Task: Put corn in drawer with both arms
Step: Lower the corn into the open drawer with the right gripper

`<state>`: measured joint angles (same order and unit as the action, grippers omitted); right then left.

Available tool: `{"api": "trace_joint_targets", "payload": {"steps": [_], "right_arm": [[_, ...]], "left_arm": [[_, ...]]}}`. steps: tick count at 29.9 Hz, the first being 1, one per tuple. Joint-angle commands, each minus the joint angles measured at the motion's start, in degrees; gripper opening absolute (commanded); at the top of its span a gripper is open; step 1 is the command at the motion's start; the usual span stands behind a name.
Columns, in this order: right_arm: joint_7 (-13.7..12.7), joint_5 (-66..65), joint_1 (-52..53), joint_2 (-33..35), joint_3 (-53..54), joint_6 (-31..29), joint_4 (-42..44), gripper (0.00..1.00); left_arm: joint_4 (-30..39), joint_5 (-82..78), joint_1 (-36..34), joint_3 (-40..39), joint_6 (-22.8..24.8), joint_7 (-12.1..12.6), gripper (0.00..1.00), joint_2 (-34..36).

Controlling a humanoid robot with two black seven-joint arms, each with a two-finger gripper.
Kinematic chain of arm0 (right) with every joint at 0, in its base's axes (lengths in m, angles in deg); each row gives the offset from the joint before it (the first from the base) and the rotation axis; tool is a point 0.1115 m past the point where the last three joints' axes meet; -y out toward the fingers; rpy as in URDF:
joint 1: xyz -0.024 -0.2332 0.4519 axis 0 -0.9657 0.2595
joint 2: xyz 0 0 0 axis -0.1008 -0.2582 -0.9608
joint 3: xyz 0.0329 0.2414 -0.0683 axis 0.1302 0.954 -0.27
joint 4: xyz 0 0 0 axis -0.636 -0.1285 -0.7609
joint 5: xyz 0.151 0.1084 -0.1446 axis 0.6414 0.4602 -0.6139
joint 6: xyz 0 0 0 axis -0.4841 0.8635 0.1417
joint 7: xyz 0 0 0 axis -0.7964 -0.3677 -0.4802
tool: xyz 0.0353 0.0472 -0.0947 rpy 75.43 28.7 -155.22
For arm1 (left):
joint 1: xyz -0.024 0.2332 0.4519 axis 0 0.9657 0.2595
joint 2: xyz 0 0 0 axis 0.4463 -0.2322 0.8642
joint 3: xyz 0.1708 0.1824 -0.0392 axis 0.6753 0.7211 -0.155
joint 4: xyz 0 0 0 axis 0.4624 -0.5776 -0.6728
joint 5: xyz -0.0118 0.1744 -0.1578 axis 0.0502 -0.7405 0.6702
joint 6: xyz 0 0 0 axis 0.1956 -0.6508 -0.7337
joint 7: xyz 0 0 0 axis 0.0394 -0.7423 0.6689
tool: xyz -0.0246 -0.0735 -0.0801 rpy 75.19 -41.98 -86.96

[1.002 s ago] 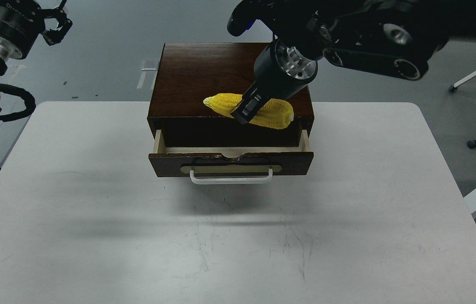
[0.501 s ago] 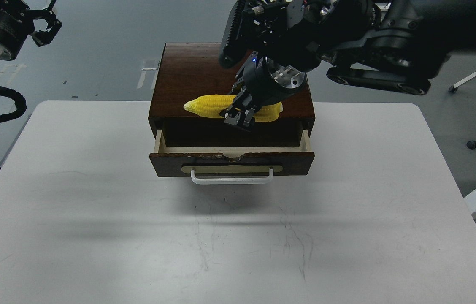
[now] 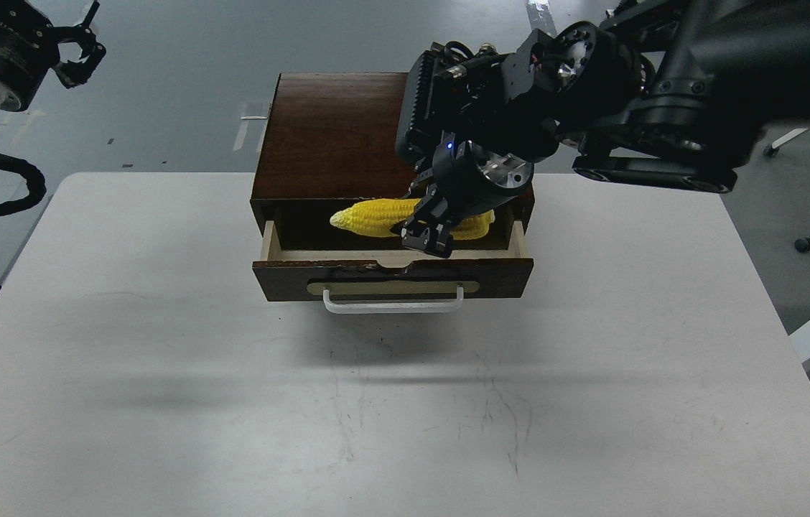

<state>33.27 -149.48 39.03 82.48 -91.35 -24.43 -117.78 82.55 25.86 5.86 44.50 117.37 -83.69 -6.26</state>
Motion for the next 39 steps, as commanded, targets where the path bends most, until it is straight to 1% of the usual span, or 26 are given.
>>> {"api": "trace_joint_targets", "payload": {"steps": [1, 4, 7, 9, 11, 12, 15, 16, 17, 20, 21, 22, 25, 27, 35, 36, 37, 38, 39], "right_arm": [[0.01, -0.10, -0.90, -0.01, -0.54, 0.01, 0.08, 0.00], [0.01, -0.10, -0.99, -0.01, -0.54, 0.01, 0.52, 0.00], [0.01, -0.01, -1.08, -0.01, -0.19, 0.01, 1.05, 0.14], [0.01, -0.01, -1.08, -0.01, -0.11, 0.01, 1.57, 0.19], [0.01, 0.08, -1.51, -0.01, -0.02, 0.01, 2.28, 0.31], [0.01, 0.08, -1.95, -0.01, 0.07, 0.01, 2.28, 0.34], [0.01, 0.08, -2.84, -0.01, 0.16, 0.10, 2.37, 0.47], [0.01, 0.42, -2.84, -0.01, 0.33, 0.10, 2.37, 0.59], [0.01, 0.60, -2.92, -0.01, 0.77, 0.10, 2.28, 0.67], [0.01, 0.60, -3.62, -0.01, 2.62, 0.01, 2.10, 0.71], [0.01, 0.60, -3.80, -0.01, 2.79, 0.01, 2.10, 0.74], [0.01, 0.60, -4.06, -0.01, 2.80, 0.01, 2.10, 0.81], [0.01, 0.60, -4.24, -0.01, 2.80, 0.01, 2.10, 0.83], [0.01, 0.60, -4.33, -0.01, 2.80, 0.01, 2.10, 0.90], [0.01, 0.87, -3.98, -0.01, 3.06, 0.01, 2.63, 0.90], [0.01, 1.22, -3.89, -0.01, 4.10, 0.01, 3.24, 0.95], [0.01, 1.22, -3.89, -0.01, 5.07, 0.01, 3.51, 0.96], [0.01, 1.48, -4.07, -0.01, 7.78, -0.33, 4.29, 1.00], [0.01, 2.44, -4.59, -0.01, 10.68, -0.42, 5.08, 1.00]], "left_arm": [[0.00, 0.01, 0.59, 0.00, 0.00, -0.18, 0.98, -0.12], [0.00, 0.01, 0.86, 0.00, 0.00, -0.27, 0.98, 0.05], [0.00, 0.01, 0.86, 0.00, 0.00, -0.27, 0.98, 0.14], [0.00, 0.01, 0.77, 0.00, 0.00, -0.27, 0.98, 0.14], [0.00, 0.01, 0.77, 0.00, 0.00, -0.27, 0.98, 0.14], [0.00, 0.01, 0.86, 0.00, 0.00, -0.27, 0.98, 0.14], [0.00, 0.01, 0.86, 0.00, 0.00, -0.27, 0.98, 0.23], [0.00, 0.01, 0.86, -0.08, 0.00, -0.27, 0.98, 0.23], [0.00, 0.01, 0.86, -0.08, 0.00, -0.27, 0.98, 0.23], [0.00, 0.01, 0.86, -0.08, 0.00, -0.35, 0.98, 0.14], [0.00, 0.01, 0.86, -0.08, 0.00, -0.35, 0.98, 0.14], [0.00, 0.01, 0.86, -0.08, 0.00, -0.35, 0.98, 0.05], [0.00, 0.01, 0.77, 0.00, 0.00, -0.27, 0.98, -0.03], [0.00, 0.01, 0.77, 0.00, 0.00, -0.27, 0.98, -0.04], [0.00, 0.01, 0.77, 0.00, 0.00, -0.27, 0.98, 0.14], [0.00, 0.01, 0.77, 0.00, 0.00, -0.27, 0.98, 0.14], [0.00, 0.01, 0.68, 0.00, 0.00, -0.27, 0.98, 0.14], [0.00, 0.01, 0.68, -0.08, 0.00, -0.18, 0.98, 0.23], [0.00, 0.09, 0.68, -0.08, 0.00, -0.18, 0.98, 0.23]]}}
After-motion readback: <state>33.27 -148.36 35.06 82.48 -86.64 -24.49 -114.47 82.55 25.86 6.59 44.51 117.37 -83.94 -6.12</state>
